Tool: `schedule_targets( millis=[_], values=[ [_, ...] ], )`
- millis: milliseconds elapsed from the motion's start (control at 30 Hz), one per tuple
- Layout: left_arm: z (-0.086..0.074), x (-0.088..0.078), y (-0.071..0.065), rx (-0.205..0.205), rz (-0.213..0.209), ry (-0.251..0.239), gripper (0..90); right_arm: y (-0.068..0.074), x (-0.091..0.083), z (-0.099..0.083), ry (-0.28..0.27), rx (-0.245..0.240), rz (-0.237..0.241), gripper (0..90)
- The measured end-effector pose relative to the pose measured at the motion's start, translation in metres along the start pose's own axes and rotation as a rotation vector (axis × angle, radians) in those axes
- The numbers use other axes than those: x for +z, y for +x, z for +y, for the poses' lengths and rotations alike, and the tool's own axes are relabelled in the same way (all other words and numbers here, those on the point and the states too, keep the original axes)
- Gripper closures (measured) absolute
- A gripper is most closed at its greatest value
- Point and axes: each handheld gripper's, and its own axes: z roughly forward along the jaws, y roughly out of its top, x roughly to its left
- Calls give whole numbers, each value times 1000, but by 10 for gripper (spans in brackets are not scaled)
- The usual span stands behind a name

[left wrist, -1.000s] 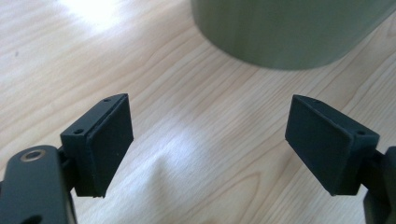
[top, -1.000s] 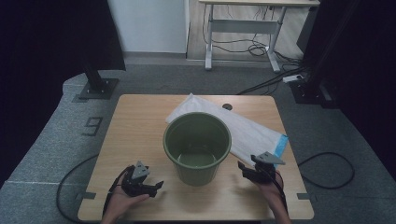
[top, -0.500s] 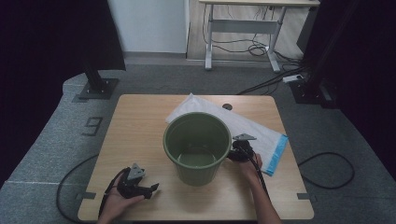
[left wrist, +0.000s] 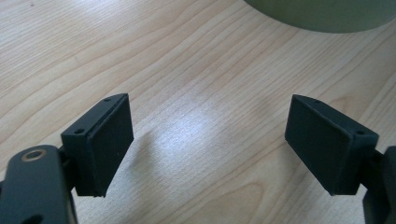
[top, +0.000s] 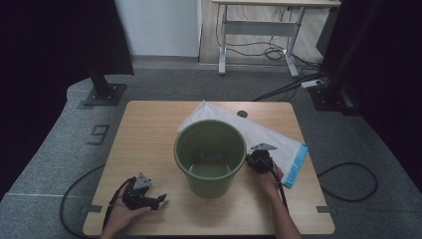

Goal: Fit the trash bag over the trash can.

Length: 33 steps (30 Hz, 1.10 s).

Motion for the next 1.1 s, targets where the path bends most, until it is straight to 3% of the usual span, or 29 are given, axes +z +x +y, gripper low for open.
schedule_targets(
  millis=[67,233,400,600,867,1033,1100],
  values=[
    [-2,0,0,2,0,8,153,2,-6,-3,8,-20,-14,889],
    [0,2,2,1,7,19,152,3,-37,-14,-41,-55,-41,889],
    [1,0,1,-2,16,16,151,0,-73,-37,-86,-28,-17,888],
    [-2,-3,0,-13,22,20,151,-14,-109,-66,-103,-63,2,888],
    [-1,2,-4,-17,17,43,146,-39,-119,-93,-52,-5,19,888],
    [-1,2,-4,-14,16,44,145,-41,-115,-95,-24,5,22,884],
    [-2,2,-2,-21,16,41,145,-39,-113,-94,-12,-8,14,823]
  ],
)
